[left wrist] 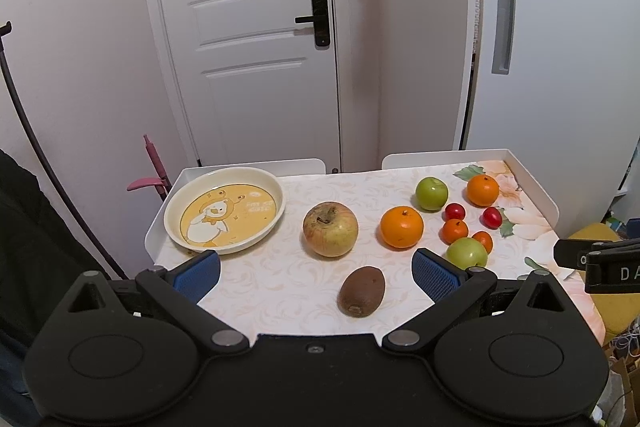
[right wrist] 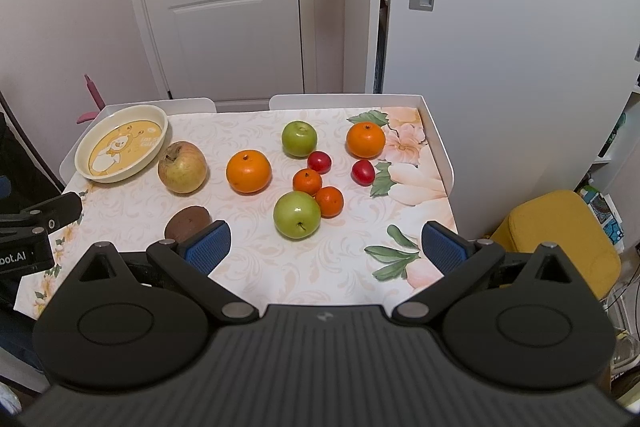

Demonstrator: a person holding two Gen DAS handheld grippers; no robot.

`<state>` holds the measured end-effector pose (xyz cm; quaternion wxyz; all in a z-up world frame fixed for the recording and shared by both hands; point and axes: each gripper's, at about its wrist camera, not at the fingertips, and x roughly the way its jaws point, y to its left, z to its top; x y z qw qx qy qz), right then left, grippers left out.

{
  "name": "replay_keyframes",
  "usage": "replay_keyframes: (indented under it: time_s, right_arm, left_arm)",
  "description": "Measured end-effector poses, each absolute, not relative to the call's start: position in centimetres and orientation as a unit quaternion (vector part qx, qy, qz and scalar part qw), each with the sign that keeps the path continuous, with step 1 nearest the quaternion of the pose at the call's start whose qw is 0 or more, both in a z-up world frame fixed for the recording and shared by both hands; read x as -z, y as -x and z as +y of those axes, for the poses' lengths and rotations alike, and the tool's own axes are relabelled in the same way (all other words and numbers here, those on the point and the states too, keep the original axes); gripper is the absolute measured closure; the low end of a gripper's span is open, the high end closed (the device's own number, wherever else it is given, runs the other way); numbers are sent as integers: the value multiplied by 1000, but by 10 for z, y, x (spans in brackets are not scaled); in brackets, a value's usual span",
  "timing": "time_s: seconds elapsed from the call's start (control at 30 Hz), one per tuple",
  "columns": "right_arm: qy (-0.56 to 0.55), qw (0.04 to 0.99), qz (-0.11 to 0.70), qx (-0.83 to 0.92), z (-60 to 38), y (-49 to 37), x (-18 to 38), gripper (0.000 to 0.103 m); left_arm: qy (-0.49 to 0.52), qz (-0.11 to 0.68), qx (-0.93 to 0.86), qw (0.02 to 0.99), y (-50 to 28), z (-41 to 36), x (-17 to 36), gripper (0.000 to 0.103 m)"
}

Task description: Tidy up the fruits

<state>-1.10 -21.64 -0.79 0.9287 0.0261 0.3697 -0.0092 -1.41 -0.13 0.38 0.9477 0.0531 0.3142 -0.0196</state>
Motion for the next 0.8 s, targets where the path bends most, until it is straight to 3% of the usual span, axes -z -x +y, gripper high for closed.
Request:
replay_keyframes:
  time_s: [0.8]
  right_arm:
    - [-15,926,378,-7,-219,7,13,0]
  left_arm:
    - [-44,325,25,944,16,-5,5,0]
